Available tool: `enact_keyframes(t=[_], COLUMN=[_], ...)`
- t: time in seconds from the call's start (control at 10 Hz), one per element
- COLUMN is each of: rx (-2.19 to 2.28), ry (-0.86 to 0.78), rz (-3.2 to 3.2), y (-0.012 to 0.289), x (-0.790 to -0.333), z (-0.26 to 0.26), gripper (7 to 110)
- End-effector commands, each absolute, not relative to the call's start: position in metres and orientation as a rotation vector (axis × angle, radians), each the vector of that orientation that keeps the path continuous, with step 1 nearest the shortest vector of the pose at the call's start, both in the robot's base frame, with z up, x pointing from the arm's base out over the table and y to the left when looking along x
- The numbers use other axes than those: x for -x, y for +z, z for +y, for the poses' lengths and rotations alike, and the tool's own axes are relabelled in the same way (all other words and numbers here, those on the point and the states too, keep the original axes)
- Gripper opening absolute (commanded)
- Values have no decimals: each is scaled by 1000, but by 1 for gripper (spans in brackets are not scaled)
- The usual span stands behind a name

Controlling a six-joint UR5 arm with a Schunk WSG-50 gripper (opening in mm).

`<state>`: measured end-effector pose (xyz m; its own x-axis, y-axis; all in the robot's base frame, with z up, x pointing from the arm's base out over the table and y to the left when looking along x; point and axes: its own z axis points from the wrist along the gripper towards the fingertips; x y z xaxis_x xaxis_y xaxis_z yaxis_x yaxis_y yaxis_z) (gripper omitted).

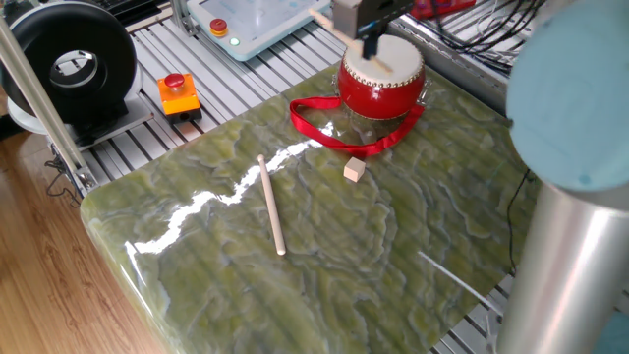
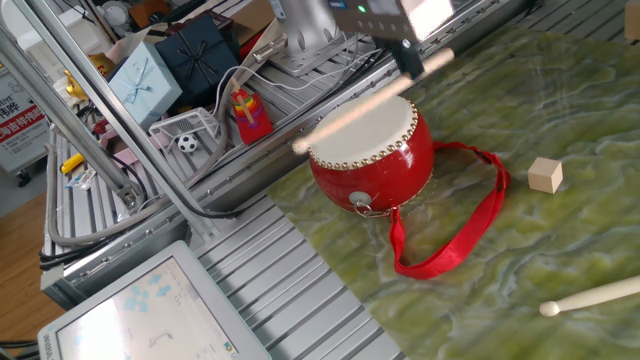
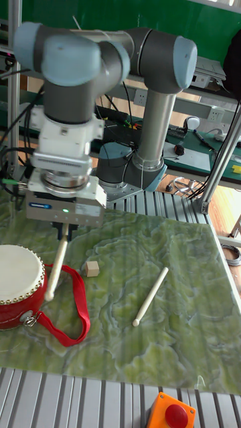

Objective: Play the drum

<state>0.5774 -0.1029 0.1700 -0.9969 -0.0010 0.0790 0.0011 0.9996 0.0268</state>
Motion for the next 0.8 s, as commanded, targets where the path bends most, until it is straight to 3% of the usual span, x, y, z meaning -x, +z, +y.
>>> enact_keyframes(t=[0.0,0.7], rx=[14,-88], ry=[18,88], rz=[-3098,-3084], y=[168,176], x=[-588,-615], z=[-68,-74], gripper=[7,7])
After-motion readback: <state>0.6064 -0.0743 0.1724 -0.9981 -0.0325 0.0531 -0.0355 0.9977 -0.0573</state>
